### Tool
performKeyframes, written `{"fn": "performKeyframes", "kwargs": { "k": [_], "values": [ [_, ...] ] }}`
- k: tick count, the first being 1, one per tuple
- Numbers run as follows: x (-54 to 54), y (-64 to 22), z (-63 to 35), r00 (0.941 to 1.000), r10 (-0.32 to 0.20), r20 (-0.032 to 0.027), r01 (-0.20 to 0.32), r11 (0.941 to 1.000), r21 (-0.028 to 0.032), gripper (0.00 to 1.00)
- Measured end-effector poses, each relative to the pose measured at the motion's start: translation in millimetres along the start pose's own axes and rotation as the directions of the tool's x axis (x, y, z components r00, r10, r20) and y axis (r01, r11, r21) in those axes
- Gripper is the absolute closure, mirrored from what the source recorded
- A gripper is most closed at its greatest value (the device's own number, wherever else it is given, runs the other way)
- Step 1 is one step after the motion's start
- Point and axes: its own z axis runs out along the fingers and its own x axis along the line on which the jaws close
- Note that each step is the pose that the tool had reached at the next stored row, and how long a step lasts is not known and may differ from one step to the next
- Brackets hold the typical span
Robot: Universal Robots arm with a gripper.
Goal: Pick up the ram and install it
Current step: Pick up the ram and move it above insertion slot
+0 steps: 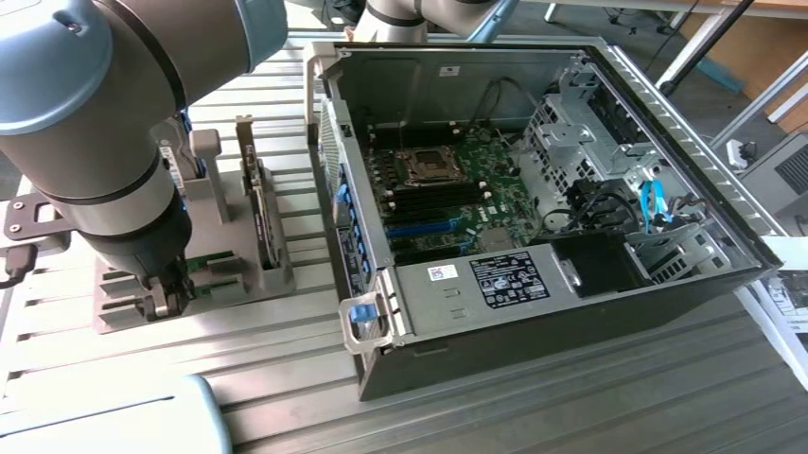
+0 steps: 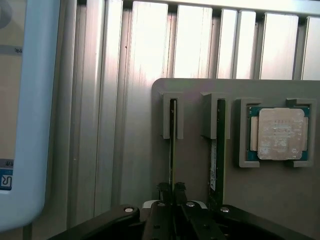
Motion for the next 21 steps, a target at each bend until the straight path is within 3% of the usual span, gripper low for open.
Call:
{"fn": "performKeyframes", "kwargs": {
  "k": [12, 16, 21],
  "values": [
    [0.0, 0.0, 0.1, 1.0000, 0.000, 0.0001, 0.000, 1.0000, 0.0001, 0.86],
    [0.0, 0.0, -1.8, 1.0000, 0.000, -0.0079, 0.000, 1.0000, -0.0005, 0.86],
    [-0.3, 0.0, -11.7, 0.9999, 0.000, -0.0128, 0.000, 1.0000, -0.0009, 0.86]
  ]
}}
